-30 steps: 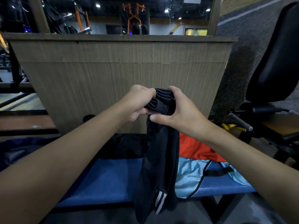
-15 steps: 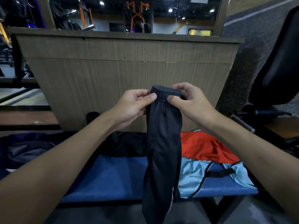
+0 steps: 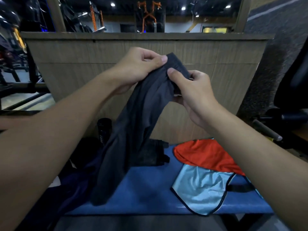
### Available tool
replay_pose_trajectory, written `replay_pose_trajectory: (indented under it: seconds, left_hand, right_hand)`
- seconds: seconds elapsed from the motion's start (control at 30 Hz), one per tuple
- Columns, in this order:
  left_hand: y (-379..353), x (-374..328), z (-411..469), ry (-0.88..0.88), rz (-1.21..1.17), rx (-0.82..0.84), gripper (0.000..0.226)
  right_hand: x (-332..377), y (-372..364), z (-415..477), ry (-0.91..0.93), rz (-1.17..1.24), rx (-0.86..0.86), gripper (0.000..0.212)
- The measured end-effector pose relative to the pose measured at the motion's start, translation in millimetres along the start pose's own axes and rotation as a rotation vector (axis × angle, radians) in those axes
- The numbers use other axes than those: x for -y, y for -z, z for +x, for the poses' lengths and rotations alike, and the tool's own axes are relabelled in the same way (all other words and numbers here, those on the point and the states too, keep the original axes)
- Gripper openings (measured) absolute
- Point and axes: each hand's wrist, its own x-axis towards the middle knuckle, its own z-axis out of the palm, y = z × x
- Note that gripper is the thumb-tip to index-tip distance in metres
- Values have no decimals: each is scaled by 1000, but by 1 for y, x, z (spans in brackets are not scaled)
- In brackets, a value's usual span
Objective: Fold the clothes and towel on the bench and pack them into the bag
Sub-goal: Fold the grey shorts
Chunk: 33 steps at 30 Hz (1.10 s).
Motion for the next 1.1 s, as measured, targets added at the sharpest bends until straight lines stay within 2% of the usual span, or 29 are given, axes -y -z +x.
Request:
replay_pose_trajectory:
  seconds: [0.13,0.27,0.33,0.43,0.6,0.67,0.77,0.87,1.0,1.03,1.1]
  left_hand:
    - [-59,41,30,25,104,109,14]
    - [-153,129,25,47,254,211,21]
    - [-192,183,-3,82,401,314,32]
    - [-228,257,-62,38,682,439,43]
    - [-256,315,-139,170,936,631,64]
    - [-258,324,-152,151,1022,634,69]
    - [-256,334,-161,159,1085,591,68]
    - [-253,341,-166,212,1113,586,69]
    - [-252,336,-162,261,1087,603,72]
    - [-250,330,-160,258,1055,569,73]
    - [-247,315,-157,187,925,390,70]
  right_hand:
    - [-39,49,12,-94,-54,-210,26]
    - [-115,127,4,-291,-147,-382,16]
    - [-164,174,-9,-394,-225,-439,17]
    - [-231,239,-34,-506,-374,-480,29]
    - [-272,297,-57,-531,-457,-560,33]
    - [-279,309,-62,-459,-538,-540,32]
    - [-289,318,-68,-395,-700,-527,44]
    - [-289,317,-66,-391,-753,-542,55]
    - [-274,304,-66,-360,-800,-548,51]
    - [-269,298,-67,-333,-788,-560,46]
    - [-257,281,-69,-238,-754,-566,37]
